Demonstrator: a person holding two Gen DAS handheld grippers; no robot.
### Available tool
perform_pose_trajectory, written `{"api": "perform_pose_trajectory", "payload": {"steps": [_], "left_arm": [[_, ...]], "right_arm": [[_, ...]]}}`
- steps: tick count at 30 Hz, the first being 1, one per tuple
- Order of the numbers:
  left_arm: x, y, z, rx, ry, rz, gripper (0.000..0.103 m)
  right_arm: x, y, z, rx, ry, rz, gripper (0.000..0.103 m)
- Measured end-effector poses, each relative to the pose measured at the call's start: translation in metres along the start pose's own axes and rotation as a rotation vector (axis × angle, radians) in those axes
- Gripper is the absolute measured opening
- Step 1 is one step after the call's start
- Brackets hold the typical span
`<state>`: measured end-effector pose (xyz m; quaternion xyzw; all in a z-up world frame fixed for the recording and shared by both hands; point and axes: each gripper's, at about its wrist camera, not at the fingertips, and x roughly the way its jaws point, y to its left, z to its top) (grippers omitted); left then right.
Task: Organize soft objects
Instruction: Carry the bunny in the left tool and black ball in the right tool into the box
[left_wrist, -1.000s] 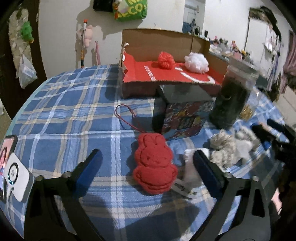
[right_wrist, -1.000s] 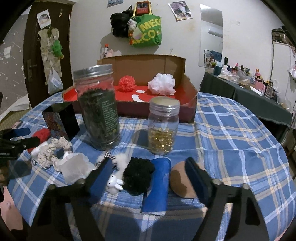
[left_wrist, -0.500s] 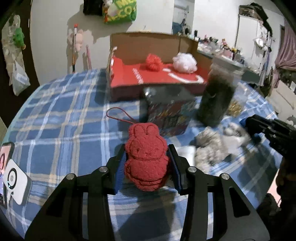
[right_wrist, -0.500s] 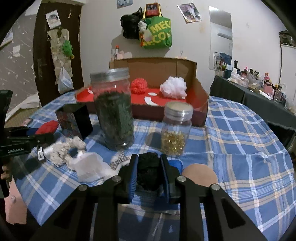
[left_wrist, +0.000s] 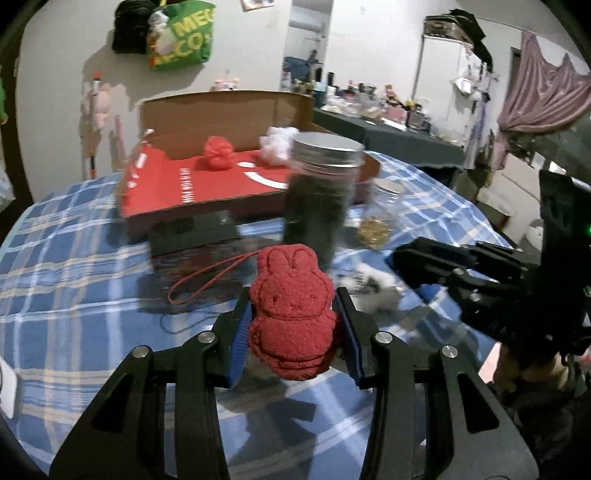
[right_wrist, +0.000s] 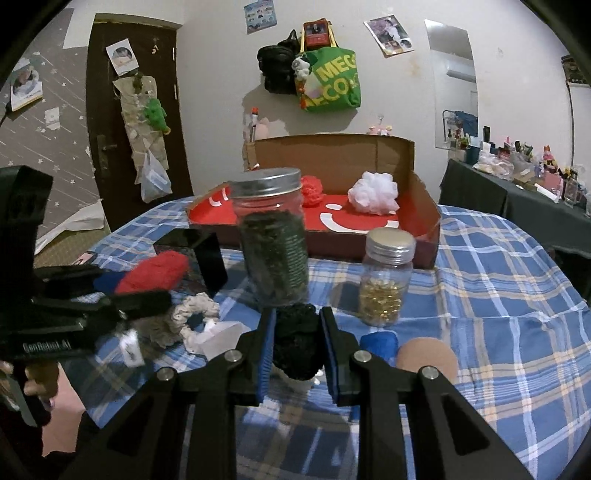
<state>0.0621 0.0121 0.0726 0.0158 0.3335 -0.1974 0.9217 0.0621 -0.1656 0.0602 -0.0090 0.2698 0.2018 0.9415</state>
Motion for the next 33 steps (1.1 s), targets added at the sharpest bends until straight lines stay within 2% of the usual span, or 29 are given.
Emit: {"api": "perform_pose_trajectory", "payload": {"steps": [7, 13, 21, 33], "left_arm": [[0.023, -0.020, -0.004, -0.001, 0.047, -0.079, 0.040], [0.036, -0.024, -0.007, 0.001, 0.077, -0.088, 0.040], [0.032, -0.021, -0.006, 0.000, 0.074, -0.070, 0.040], [-0.008, 0.002, 0.018, -0.001, -0.023, 0.025, 0.040]], "right_arm": [[0.008, -0.002, -0.007, 0.027, 0.013, 0.041, 0.026], [0.013, -0.004, -0.010, 0.033, 0.026, 0.053, 0.026], [0.009, -0.009, -0.009, 0.040, 0.018, 0.043, 0.026], [-0.013, -0.022, 0.016, 0.040, -0.053, -0.001, 0.026]]}}
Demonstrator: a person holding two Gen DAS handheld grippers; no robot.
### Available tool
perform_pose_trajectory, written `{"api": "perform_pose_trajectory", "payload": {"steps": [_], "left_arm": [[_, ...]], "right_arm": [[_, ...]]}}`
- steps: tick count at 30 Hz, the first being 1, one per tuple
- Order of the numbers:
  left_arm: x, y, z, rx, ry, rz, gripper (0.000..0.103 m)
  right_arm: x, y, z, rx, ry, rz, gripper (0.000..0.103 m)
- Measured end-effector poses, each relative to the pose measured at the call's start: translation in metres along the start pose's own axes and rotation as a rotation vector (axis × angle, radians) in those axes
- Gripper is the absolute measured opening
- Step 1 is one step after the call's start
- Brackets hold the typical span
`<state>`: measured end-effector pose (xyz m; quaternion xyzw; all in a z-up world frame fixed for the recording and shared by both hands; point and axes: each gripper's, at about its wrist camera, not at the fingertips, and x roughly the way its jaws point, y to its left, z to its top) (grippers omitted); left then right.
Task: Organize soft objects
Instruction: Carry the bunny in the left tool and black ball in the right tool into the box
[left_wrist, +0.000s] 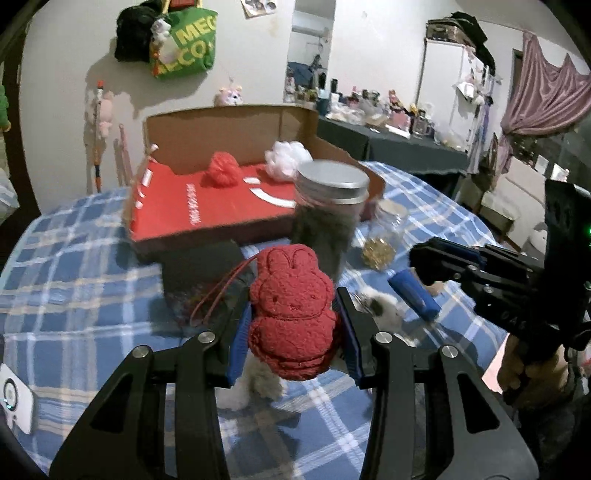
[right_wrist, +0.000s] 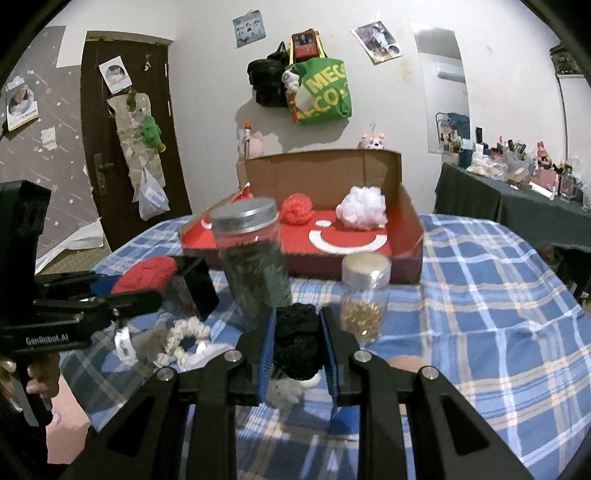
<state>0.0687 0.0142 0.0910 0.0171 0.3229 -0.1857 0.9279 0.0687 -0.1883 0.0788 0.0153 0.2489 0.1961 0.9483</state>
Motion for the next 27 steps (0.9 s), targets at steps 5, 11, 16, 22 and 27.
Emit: {"api": "perform_pose_trajectory", "payload": {"steps": [5, 11, 16, 22, 27], "left_arm": [[-0.008, 0.011, 0.012, -0.009, -0.027, 0.032, 0.040], [-0.017, 0.018, 0.032, 0.003, -0.067, 0.056, 0.040], [-0.019, 0.021, 0.047, 0.017, -0.083, 0.065, 0.040], [-0.008, 0.029, 0.065, 0.028, -0.074, 0.063, 0.040], [0.012, 0.041, 0.078, 0.026, -0.041, 0.055, 0.040]], "right_arm": [[-0.004, -0.006, 0.016, 0.004, -0.028, -0.015, 0.026], [-0.007, -0.013, 0.038, 0.000, -0.063, -0.026, 0.026], [-0.004, -0.017, 0.054, -0.004, -0.082, -0.032, 0.026], [0.010, -0.025, 0.075, -0.019, -0.081, -0.034, 0.026], [0.032, -0.033, 0.091, -0.037, -0.049, -0.029, 0.026]]}}
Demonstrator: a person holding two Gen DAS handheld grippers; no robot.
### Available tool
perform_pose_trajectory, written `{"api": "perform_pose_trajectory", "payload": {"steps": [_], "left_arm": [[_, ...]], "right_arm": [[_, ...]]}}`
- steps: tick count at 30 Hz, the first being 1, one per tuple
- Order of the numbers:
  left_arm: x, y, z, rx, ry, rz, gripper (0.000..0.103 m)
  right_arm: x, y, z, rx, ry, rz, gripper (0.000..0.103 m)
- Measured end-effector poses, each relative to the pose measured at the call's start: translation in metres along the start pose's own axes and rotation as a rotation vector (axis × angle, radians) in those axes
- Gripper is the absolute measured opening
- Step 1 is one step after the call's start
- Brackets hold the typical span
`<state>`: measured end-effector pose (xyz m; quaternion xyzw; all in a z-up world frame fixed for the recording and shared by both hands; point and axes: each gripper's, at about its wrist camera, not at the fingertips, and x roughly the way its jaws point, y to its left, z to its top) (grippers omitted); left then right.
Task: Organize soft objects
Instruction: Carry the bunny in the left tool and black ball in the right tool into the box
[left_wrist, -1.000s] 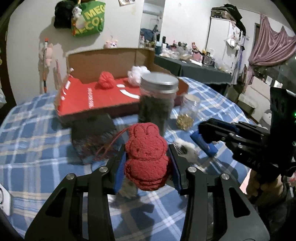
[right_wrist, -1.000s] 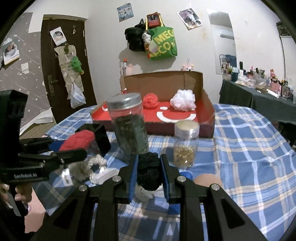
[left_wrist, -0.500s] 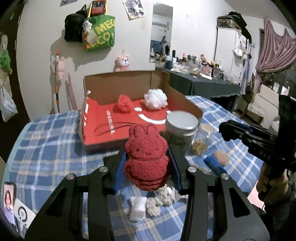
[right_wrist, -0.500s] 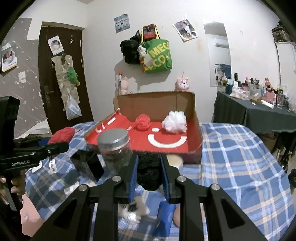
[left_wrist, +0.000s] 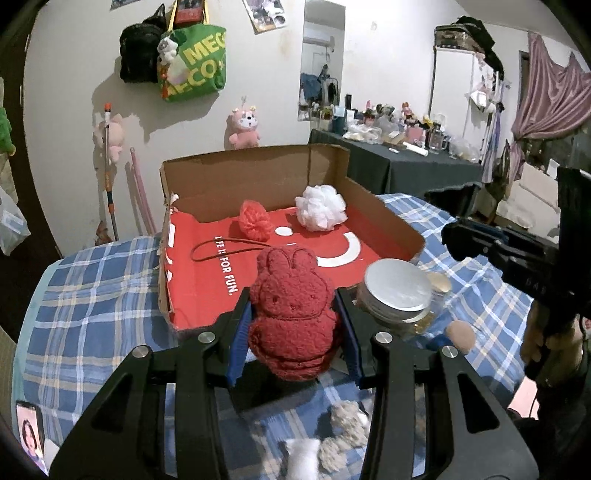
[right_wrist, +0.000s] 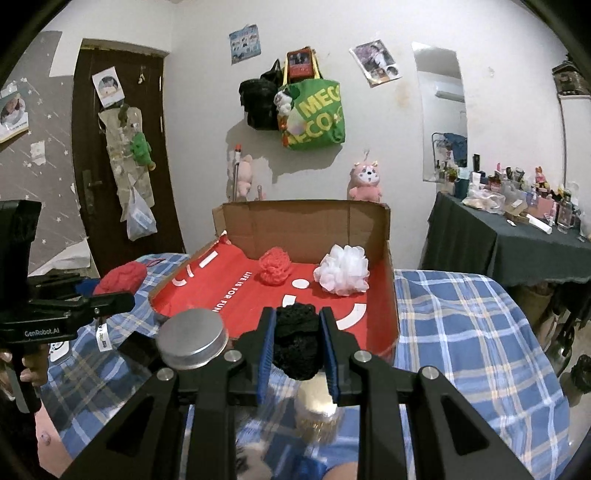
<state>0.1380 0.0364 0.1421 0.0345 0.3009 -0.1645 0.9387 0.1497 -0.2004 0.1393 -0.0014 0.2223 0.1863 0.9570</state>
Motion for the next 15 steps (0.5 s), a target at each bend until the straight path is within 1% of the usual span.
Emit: {"api": "perform_pose_trajectory", "payload": {"steps": [5, 8, 13, 15], "left_arm": [[0.027, 0.015, 0.013, -0.002, 0.051, -0.007, 0.040], [0.049, 0.026, 0.021, -0.005, 0.096, -0.021, 0.040], [0.087, 0.044, 0.034, -0.008, 0.175, -0.018, 0.040], [0.102, 0.049, 0.040, -0.008, 0.204, -0.028, 0.040]], "right_arm": [[0.034, -0.008, 0.015, -0.030, 0.064, 0.011, 0.026], [0.061, -0.012, 0.025, -0.066, 0.127, 0.019, 0.026], [0.106, -0.019, 0.041, -0.116, 0.229, 0.020, 0.026], [0.125, -0.021, 0.046, -0.135, 0.272, 0.013, 0.026]]}}
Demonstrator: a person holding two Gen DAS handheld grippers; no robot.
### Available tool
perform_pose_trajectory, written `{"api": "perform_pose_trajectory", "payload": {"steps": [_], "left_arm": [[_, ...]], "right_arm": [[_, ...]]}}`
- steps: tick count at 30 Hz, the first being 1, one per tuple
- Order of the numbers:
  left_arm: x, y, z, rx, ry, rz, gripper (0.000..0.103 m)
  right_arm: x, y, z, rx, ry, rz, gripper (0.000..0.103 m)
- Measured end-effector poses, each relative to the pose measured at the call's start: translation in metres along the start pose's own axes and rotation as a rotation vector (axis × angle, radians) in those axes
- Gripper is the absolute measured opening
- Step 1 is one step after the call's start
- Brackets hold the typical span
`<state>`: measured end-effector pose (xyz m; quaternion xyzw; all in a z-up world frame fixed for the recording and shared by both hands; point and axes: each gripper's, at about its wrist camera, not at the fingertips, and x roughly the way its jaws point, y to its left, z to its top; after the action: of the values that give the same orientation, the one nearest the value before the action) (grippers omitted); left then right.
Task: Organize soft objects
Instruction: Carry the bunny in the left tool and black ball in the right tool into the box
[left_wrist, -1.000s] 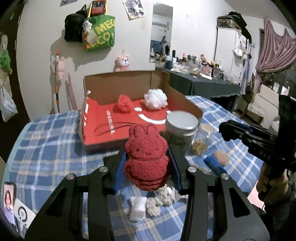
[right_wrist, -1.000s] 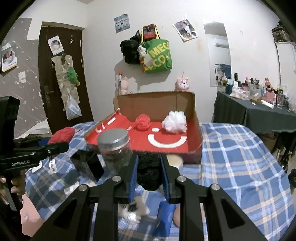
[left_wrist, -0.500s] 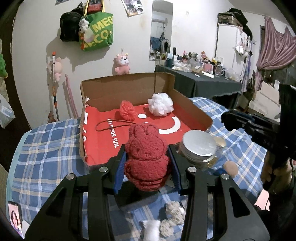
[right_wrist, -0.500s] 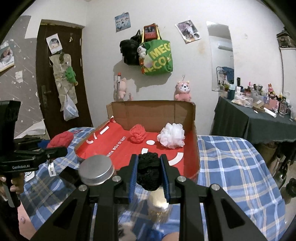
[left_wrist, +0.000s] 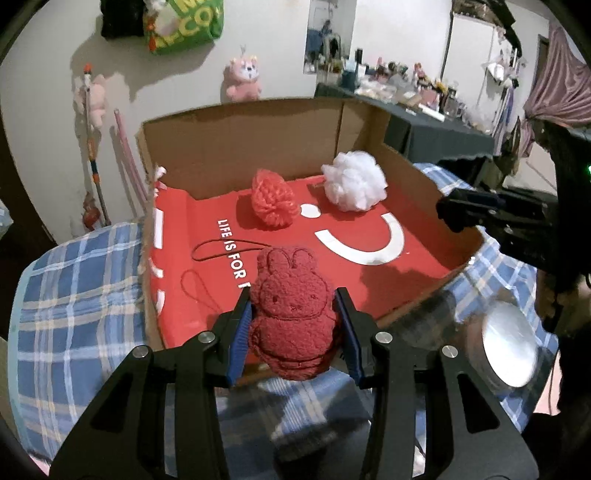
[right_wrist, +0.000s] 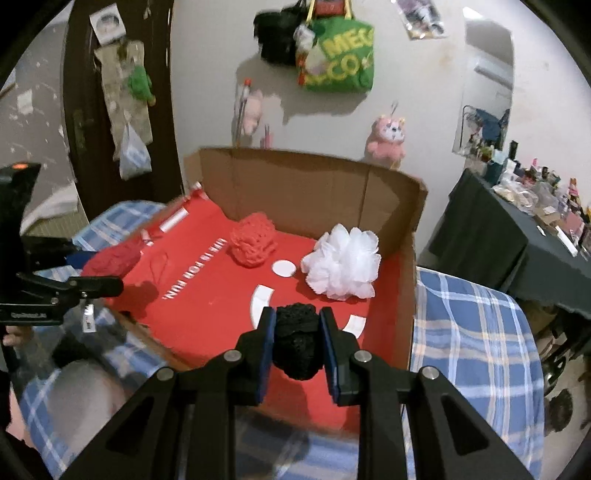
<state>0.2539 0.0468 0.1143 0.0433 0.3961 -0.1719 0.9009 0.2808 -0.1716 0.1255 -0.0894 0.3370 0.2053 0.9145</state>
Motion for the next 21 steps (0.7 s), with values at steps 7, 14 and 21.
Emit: {"api": "perform_pose_trajectory", "payload": {"steps": [7, 14, 21], "left_arm": [[0.044, 0.011, 0.025, 0.022, 0.100, 0.036, 0.040], [0.086, 0.024, 0.035, 0.037, 0.200, 0.080, 0.040], [0.115, 0.037, 0.036, 0.036, 0.274, 0.124, 0.040]], "right_arm": [[0.061, -0.013, 0.021, -0.029, 0.171, -0.036, 0.026], [0.108, -0.021, 0.023, -0.034, 0.320, -0.074, 0.026], [0.126, -0.026, 0.020, -0.034, 0.388, -0.108, 0.026]]}}
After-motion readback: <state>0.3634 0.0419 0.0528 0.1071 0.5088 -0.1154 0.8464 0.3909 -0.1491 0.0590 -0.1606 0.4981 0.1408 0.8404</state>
